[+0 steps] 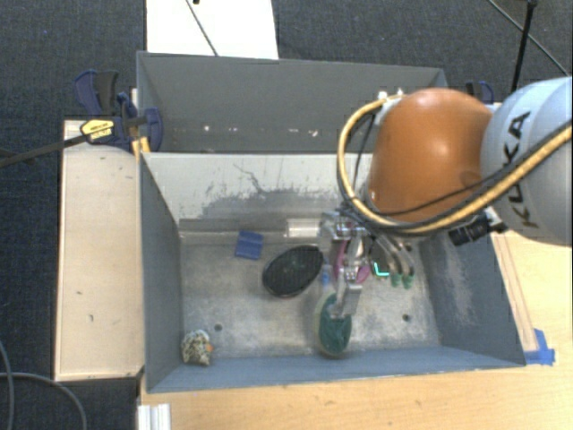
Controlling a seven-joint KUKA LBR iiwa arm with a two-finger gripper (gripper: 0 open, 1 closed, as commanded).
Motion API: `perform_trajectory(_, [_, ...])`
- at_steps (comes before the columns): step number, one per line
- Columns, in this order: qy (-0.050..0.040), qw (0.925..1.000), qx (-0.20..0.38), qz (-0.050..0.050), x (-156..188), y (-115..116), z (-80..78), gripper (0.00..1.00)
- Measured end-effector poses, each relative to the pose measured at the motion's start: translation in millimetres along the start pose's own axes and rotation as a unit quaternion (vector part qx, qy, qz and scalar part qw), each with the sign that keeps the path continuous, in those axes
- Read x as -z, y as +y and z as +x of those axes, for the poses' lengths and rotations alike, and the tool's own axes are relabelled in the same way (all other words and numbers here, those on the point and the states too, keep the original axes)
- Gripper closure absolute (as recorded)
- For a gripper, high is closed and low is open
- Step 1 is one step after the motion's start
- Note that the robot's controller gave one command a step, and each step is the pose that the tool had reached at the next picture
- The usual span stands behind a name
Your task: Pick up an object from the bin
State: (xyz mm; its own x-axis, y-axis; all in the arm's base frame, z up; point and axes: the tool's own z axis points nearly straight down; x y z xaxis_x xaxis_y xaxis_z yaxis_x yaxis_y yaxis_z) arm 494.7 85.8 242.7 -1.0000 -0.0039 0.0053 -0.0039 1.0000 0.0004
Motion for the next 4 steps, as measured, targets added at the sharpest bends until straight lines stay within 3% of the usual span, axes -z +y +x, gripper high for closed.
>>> perform_trajectory(1, [-0.0005, 1.0, -0.001, 0.0, -100.7, 36.2, -47.9, 0.0])
perform_trajectory(2, [-0.0017, 1.0, 0.002, 0.001, -175.3, -11.0, -67.2, 0.0])
perform_trajectory(3, [-0.003, 1.0, 0.001, 0.0, -171.9, -8.5, -67.5, 1.0])
perform_trajectory(4, [-0.0028, 0.9951, -0.099, -0.001, -172.0, 33.4, -59.9, 1.0])
